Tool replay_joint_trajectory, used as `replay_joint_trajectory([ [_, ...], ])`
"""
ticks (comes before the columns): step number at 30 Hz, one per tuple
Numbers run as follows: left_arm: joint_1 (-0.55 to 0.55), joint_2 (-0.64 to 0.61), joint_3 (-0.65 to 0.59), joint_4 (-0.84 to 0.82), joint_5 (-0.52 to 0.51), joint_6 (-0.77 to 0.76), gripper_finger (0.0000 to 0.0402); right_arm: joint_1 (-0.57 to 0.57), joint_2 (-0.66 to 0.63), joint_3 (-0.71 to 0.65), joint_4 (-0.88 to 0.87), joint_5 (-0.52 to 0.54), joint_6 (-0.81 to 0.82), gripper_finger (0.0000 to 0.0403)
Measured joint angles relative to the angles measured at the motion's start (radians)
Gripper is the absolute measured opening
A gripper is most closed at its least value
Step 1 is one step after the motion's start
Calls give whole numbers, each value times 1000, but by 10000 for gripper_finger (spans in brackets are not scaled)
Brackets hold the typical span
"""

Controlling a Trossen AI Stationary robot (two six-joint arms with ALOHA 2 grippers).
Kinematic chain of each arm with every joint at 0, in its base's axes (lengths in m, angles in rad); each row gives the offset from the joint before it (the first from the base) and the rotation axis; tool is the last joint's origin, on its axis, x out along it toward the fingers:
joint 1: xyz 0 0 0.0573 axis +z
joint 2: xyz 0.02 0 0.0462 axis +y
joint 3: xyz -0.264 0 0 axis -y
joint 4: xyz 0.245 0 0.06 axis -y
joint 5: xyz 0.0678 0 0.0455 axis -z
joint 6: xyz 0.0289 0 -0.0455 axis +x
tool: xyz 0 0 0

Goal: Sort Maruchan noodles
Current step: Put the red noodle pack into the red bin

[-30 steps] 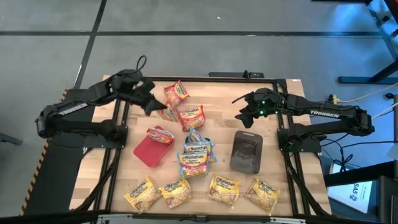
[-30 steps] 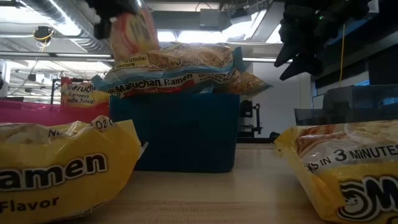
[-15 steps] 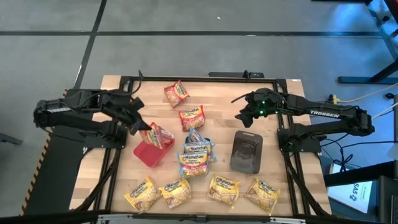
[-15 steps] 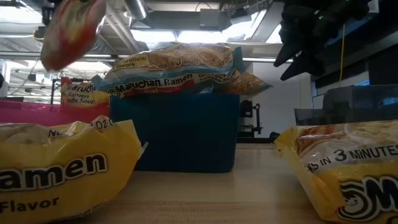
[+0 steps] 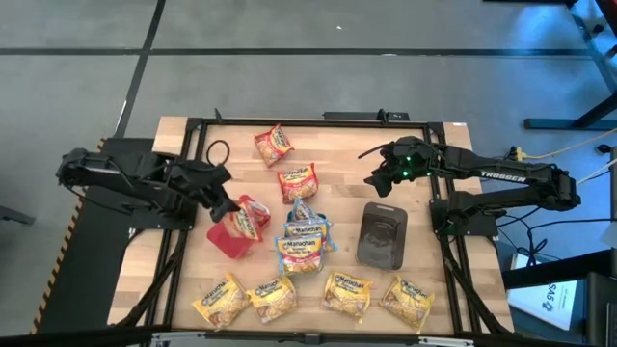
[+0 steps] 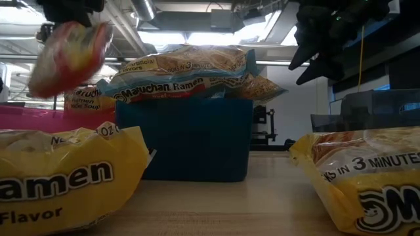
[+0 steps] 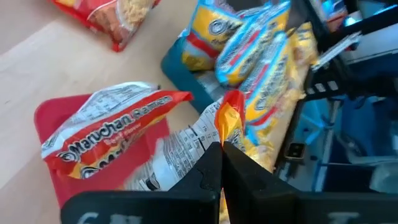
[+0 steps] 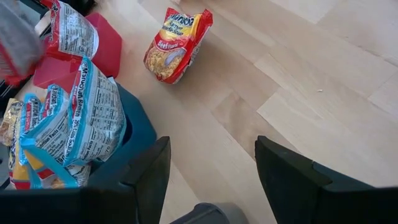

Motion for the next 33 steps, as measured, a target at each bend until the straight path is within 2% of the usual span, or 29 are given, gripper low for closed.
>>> replay_joint_trajectory([
  [9,-20,60,-107,195,-3,2,0,0,0,0,1,-1,0,230],
  [22,-19,67,-108,134,-71,28,0,0,0,0,0,-2,-3,230],
  [33,-19,88,-107,109,-68,31,1,0,0,0,-1,-2,-4,230],
])
